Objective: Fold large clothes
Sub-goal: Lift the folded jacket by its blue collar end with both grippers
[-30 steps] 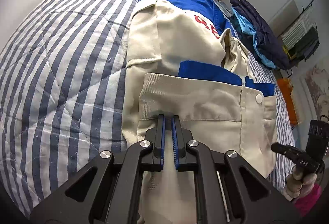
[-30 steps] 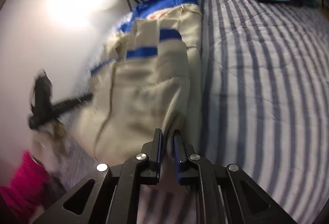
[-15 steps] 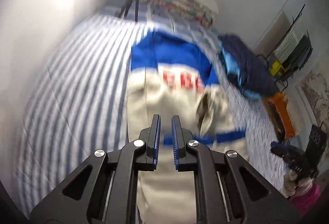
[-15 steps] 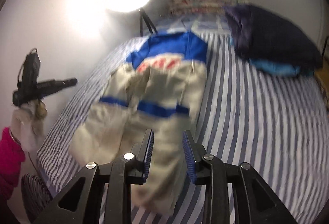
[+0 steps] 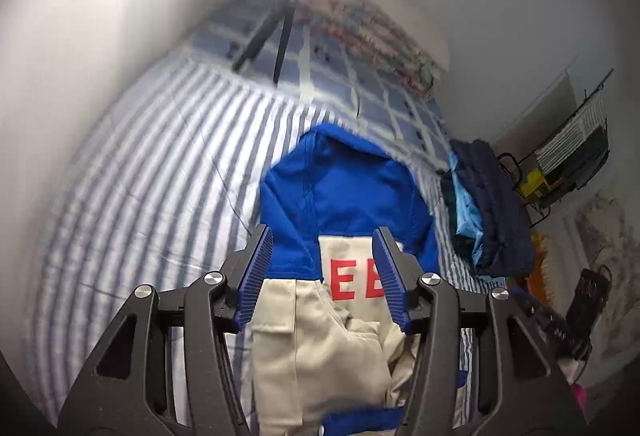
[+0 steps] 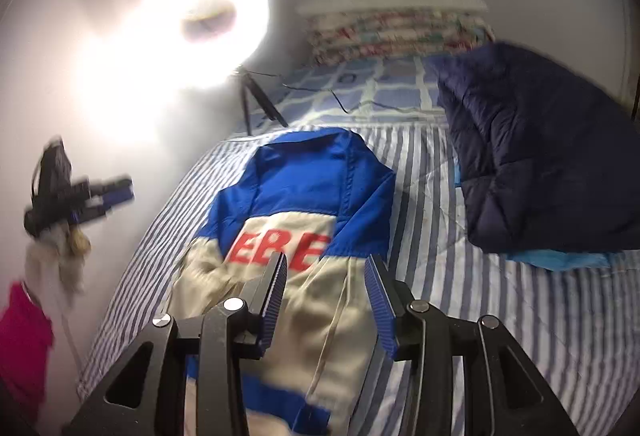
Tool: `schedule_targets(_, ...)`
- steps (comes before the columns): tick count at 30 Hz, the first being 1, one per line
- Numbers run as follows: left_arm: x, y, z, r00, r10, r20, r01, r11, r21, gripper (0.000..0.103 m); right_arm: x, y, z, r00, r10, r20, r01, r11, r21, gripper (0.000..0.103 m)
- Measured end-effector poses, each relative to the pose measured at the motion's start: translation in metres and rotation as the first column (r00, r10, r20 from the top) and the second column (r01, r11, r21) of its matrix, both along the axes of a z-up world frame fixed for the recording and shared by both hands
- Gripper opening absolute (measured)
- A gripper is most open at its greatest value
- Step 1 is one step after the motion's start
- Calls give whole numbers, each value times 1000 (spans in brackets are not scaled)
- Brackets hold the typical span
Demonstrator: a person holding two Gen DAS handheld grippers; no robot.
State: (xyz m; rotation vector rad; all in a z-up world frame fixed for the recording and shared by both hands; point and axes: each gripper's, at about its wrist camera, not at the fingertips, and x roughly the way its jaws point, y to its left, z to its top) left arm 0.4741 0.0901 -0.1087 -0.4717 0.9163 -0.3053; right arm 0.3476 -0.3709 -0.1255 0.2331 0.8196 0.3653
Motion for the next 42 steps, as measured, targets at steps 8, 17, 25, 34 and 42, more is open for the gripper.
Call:
schedule_targets(8,64,-5,-81,992,34,-121,-41,998,-55,52,84,1,-32,998,-54,-19,54,999,2,51)
schedule_targets(17,108,-33,-138,999,51,8,-52,995,84,55,165,48,-84,999,-52,-15,51,995,-80,59)
schedule_targets(25,102,-19,-141,998,62,27,-62,998,6,53,195,60,-110,997,-26,-68,17,992,-126,52)
schedule_targets(34,107,-29,-142,997,75,14,-76,994,84,4,173,73,-85,996,-90,15,91,974,-205,2)
schedule_targets(42,64,-45,-86,994,51,93,-60,994,91,0,117,68,-4,988,-60,139,90,971,-220,1)
